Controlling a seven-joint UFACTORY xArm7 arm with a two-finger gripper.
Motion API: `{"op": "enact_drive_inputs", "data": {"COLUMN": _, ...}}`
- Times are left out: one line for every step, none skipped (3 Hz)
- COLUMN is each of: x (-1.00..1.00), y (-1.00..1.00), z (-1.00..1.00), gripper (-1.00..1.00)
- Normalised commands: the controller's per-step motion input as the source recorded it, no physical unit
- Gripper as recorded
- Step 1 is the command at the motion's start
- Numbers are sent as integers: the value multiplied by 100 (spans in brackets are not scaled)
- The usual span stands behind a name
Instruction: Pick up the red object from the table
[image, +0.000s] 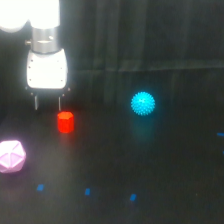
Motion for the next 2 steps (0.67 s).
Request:
{"op": "enact_drive_inputs", "data": {"x": 100, "y": -80, "z": -4, "gripper": 100}}
{"op": "enact_drive_inputs", "data": {"x": 100, "y": -78, "z": -19, "gripper": 100}}
